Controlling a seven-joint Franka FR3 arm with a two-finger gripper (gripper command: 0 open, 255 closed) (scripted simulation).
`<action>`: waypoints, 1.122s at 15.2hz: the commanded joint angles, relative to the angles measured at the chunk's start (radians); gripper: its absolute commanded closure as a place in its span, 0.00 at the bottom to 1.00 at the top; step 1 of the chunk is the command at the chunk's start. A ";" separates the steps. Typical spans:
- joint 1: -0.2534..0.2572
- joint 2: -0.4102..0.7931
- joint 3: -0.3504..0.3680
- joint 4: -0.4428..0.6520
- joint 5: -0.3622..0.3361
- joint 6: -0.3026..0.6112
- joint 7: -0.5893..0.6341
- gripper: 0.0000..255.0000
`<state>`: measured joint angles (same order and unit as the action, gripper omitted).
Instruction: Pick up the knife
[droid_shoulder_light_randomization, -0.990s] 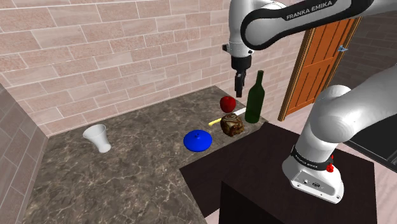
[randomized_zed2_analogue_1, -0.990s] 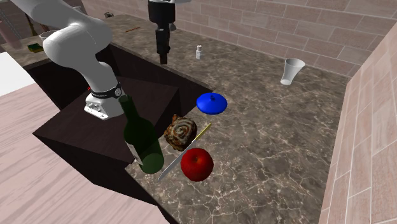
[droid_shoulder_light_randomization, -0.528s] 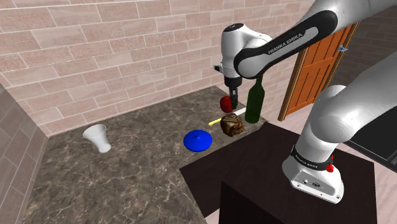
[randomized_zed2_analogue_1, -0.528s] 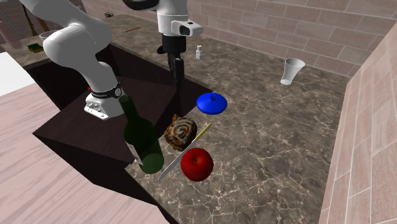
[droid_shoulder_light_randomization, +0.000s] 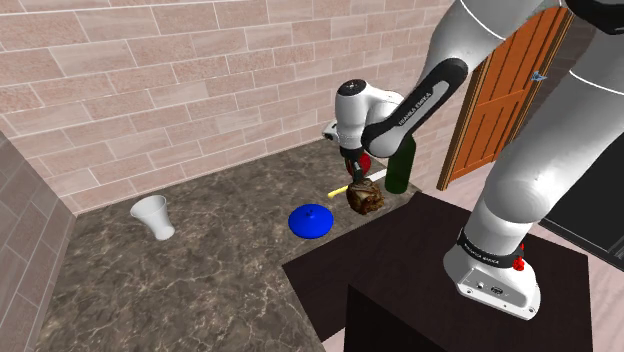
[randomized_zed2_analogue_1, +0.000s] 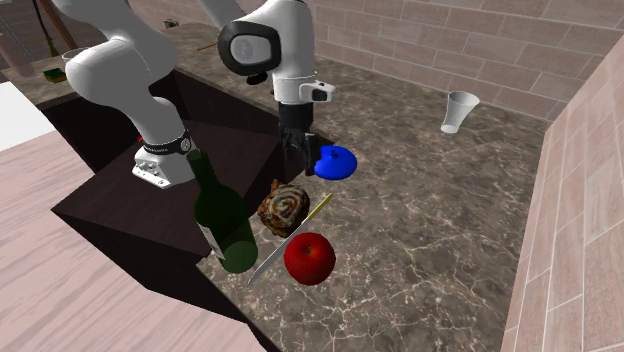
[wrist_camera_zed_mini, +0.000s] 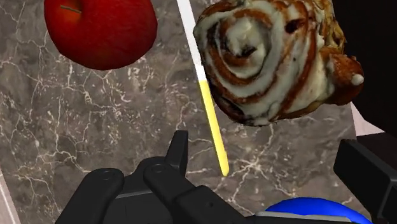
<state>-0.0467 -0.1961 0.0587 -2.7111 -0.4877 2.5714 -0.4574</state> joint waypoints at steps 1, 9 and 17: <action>-0.030 0.090 0.007 0.024 -0.120 0.083 0.025 0.00; -0.038 0.400 -0.050 0.189 -0.622 0.238 0.259 0.00; 0.000 0.507 -0.102 0.238 -0.773 0.277 0.413 0.00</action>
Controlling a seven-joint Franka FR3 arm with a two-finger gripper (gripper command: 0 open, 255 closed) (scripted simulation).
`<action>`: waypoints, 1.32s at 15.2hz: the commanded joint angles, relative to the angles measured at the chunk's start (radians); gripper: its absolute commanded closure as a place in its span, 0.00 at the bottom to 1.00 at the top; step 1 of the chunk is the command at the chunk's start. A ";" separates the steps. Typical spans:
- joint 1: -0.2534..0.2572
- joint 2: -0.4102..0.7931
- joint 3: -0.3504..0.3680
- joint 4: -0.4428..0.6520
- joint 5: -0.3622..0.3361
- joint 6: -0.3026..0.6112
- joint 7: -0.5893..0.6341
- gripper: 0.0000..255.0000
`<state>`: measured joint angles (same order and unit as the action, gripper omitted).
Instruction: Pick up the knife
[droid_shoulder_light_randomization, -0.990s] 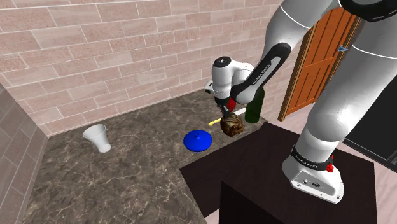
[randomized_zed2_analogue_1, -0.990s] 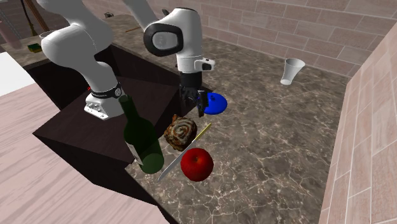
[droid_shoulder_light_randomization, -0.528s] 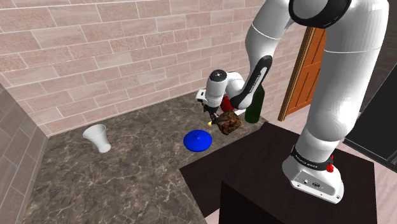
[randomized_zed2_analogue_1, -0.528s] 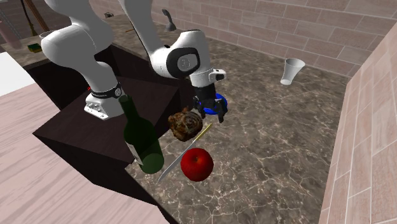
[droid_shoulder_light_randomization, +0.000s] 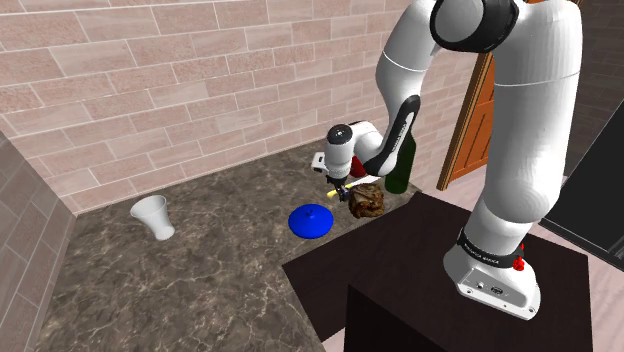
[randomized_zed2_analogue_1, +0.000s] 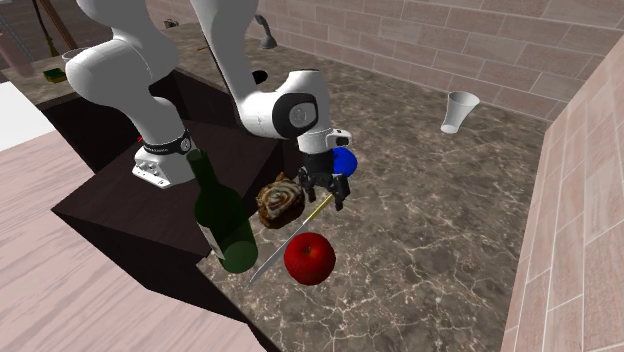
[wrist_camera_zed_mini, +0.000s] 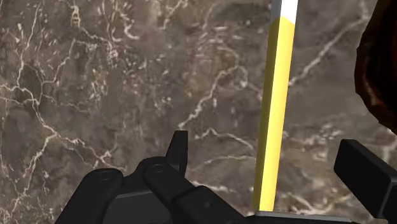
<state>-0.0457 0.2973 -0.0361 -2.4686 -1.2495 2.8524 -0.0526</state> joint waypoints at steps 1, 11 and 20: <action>-0.001 0.010 -0.004 -0.006 -0.004 -0.006 0.003 1.00; -0.006 -0.003 -0.001 -0.013 0.012 -0.009 -0.016 1.00; -0.039 -0.149 0.054 -0.074 0.225 -0.063 -0.227 1.00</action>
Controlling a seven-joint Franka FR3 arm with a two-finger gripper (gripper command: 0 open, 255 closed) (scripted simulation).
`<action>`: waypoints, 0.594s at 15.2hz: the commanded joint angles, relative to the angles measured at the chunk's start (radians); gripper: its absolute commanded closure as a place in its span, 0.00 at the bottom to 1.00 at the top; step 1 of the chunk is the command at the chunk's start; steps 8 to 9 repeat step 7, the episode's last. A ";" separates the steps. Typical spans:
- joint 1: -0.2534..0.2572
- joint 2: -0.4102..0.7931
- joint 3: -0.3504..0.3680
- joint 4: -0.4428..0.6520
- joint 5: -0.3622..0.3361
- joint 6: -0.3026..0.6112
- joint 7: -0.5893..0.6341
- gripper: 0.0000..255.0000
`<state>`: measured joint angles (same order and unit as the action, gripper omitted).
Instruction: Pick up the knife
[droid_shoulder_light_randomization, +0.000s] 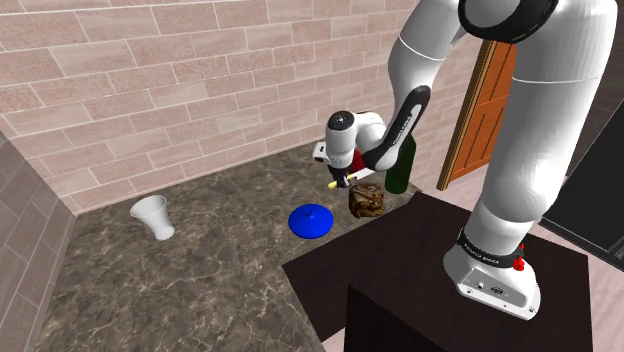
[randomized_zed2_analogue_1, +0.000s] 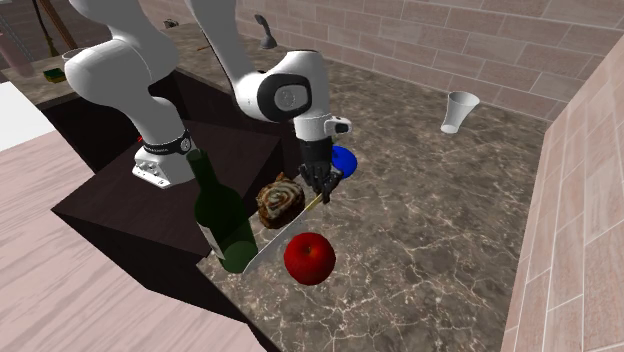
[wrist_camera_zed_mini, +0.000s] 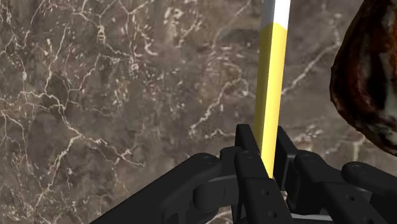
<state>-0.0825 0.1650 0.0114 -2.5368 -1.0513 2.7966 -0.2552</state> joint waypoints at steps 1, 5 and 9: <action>-0.005 -0.032 0.012 -0.012 0.050 -0.014 -0.047 1.00; -0.010 -0.094 0.030 -0.030 0.145 -0.044 -0.136 1.00; -0.010 -0.096 0.030 -0.030 0.148 -0.046 -0.140 1.00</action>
